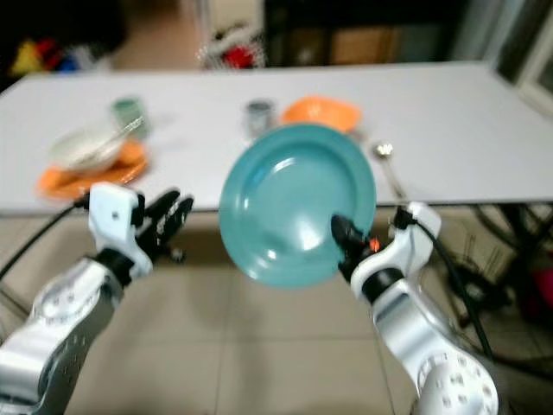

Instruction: Setting the table

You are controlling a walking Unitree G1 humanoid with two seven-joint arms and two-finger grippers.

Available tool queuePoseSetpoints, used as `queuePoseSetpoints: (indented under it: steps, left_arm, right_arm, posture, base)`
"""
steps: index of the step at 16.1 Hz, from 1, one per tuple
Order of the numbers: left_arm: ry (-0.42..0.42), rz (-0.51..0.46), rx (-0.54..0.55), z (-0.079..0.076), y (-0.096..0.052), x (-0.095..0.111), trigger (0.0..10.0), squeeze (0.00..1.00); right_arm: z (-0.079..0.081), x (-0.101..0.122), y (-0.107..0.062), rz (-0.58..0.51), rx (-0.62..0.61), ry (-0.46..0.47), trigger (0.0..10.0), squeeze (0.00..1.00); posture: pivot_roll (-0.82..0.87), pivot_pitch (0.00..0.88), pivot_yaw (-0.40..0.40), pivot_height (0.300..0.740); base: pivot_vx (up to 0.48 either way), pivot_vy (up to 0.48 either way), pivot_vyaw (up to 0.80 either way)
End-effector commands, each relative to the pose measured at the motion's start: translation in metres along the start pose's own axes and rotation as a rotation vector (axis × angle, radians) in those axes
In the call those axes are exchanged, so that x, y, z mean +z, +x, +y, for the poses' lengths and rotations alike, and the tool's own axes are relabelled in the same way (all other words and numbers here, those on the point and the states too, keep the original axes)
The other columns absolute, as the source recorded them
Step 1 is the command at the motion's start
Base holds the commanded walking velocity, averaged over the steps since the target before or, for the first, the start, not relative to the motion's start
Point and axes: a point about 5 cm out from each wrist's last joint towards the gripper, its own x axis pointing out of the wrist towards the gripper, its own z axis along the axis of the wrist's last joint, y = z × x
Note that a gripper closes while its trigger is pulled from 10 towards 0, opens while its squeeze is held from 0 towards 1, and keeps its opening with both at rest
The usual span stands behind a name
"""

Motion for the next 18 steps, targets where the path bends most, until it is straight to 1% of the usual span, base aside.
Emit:
queuePoseSetpoints:
  steps: [1,6,10,12,15,17,18]
  left_arm:
    - [-0.001,-0.011,-0.026,-0.006,0.002,0.002,10.0,0.0]
    - [-0.006,-0.011,-0.024,-0.005,0.003,0.002,10.0,0.0]
    - [-0.009,-0.01,-0.019,-0.005,0.002,0.002,10.0,0.0]
    - [-0.014,0.002,0.01,-0.004,-0.005,-0.001,10.0,0.0]
    - [-0.002,0.018,0.019,-0.003,-0.013,-0.003,10.0,0.0]
    - [0.01,0.029,0.016,-0.003,-0.016,-0.004,10.0,0.0]
    - [0.012,0.032,0.015,-0.003,-0.017,-0.004,10.0,0.0]
  right_arm:
    - [-0.001,0.004,-0.001,-0.022,-0.011,0.029,10.0,0.0]
    - [-0.002,0.005,-0.001,0.007,0.003,0.024,10.0,0.0]
    - [-0.003,0.004,-0.001,0.026,0.011,0.045,10.0,0.0]
    - [-0.004,-0.004,-0.003,0.097,0.031,0.093,10.0,0.0]
    - [-0.011,-0.015,-0.003,0.162,-0.009,0.128,10.0,0.0]
    - [-0.014,-0.017,-0.001,0.152,-0.032,0.195,10.0,0.0]
    - [-0.015,-0.017,-0.001,0.151,-0.038,0.213,10.0,0.0]
  posture:
    - [0.06,0.0,0.069,0.74]
    - [0.06,0.0,0.067,0.74]
    - [0.06,0.0,0.061,0.74]
    - [0.08,0.0,0.031,0.74]
    - [0.1,0.0,0.016,0.74]
    - [0.1,0.0,0.015,0.74]
    - [0.1,0.0,0.019,0.74]
  base:
    - [0.315,0.0,-0.8]
    - [0.33,0.0,0.0]
    - [0.341,0.0,0.0]
    - [0.339,0.0,0.0]
    - [0.34,0.0,0.0]
    - [0.332,0.0,0.0]
    - [0.33,0.0,0.0]
